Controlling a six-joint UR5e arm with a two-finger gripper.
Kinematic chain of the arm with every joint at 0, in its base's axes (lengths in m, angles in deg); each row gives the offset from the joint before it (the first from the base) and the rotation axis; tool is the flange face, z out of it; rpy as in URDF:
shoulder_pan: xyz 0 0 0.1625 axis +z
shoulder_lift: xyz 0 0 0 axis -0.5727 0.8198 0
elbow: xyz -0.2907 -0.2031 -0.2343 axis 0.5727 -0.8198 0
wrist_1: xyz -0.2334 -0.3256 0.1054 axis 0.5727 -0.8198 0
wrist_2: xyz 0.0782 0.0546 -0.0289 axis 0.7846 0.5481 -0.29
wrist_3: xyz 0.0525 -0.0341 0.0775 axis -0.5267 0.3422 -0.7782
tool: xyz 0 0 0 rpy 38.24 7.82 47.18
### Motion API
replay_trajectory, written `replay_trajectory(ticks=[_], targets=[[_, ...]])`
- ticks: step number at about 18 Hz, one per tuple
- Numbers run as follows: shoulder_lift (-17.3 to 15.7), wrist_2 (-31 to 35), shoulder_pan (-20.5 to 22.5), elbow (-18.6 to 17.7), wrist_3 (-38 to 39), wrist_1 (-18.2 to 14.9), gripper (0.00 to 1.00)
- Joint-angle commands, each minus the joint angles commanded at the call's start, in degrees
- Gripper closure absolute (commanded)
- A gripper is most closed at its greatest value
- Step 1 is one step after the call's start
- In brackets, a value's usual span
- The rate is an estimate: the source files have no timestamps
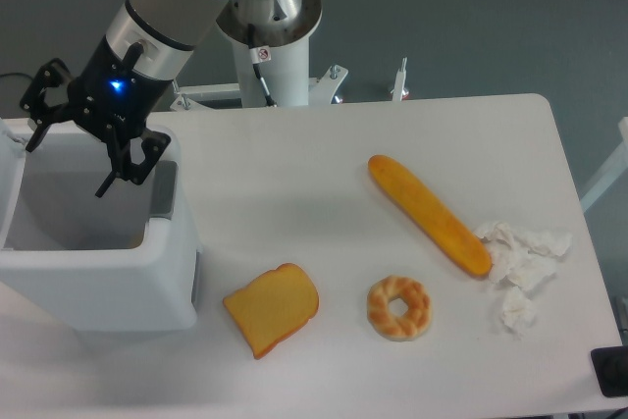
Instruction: Place the round bread in the trash can
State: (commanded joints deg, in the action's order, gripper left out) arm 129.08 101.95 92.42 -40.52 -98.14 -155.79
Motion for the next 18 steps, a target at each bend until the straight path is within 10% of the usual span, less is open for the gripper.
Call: replay_trajectory(ticks=[7,18], targets=[[-1.14,0.96,1.4,0.26,-4.04,0.0,0.0],[-3.6,27.57,2.72,0.44,-17.19,2.9,0.0]])
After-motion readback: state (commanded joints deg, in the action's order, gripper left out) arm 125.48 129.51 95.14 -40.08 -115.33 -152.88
